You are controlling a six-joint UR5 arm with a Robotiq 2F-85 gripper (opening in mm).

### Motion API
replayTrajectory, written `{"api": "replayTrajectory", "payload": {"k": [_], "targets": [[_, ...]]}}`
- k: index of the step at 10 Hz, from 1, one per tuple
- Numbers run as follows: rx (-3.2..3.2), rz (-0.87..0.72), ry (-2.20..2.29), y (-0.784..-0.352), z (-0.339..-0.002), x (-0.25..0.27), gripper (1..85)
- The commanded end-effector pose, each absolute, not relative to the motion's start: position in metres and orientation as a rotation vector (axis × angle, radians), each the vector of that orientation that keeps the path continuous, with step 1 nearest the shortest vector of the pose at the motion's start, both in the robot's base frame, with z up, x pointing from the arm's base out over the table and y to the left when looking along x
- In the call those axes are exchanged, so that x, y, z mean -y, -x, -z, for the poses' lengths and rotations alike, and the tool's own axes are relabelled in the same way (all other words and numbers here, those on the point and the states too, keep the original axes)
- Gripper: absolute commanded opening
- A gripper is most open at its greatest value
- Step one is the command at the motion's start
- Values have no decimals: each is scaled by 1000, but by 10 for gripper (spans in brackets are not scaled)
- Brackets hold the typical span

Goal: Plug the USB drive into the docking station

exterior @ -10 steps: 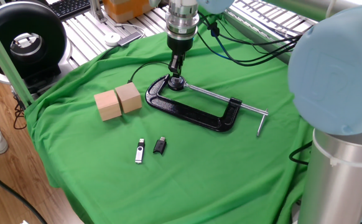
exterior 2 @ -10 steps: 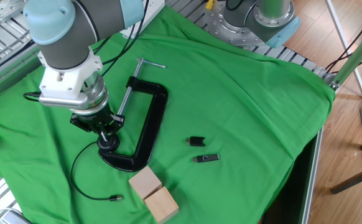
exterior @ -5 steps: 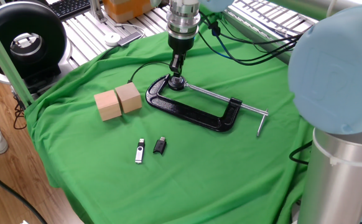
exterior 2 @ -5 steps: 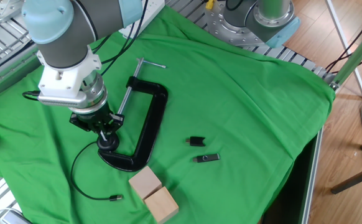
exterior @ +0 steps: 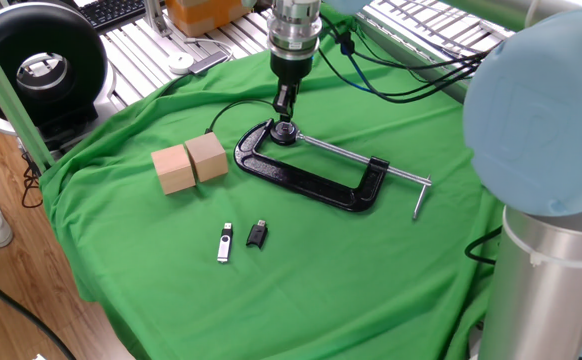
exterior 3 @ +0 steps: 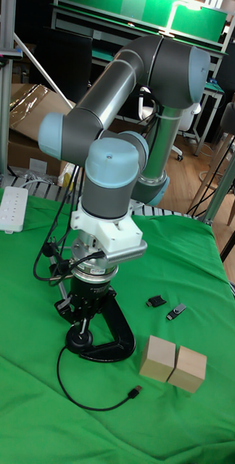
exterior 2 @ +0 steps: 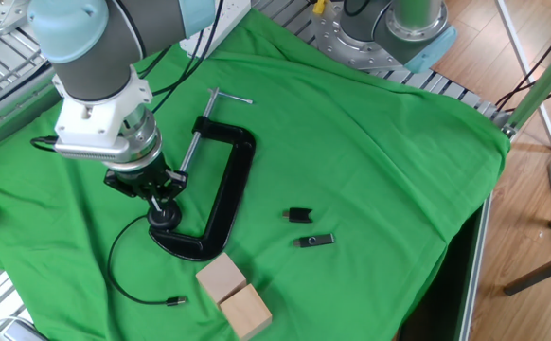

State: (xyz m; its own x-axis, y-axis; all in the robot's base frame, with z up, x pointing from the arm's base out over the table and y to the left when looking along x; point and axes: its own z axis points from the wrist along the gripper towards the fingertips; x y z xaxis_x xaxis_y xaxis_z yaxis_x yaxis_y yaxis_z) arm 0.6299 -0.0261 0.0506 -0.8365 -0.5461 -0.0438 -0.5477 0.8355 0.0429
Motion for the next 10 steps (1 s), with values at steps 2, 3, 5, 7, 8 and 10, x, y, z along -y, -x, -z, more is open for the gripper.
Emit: {"api": "replayTrajectory", "payload": {"k": [2, 3, 5, 7, 8, 10], "targets": [[-3008, 0, 952, -636, -78, 36, 17], [-2957, 45, 1050, -645, -81, 39, 17], [-2784, 25, 1416, -650, -82, 34, 17], [-2424, 200, 1863, -682, -84, 45, 17], [-2289, 232, 2001, -689, -85, 45, 17], [-2029, 191, 2312, -680, -84, 40, 17]]}}
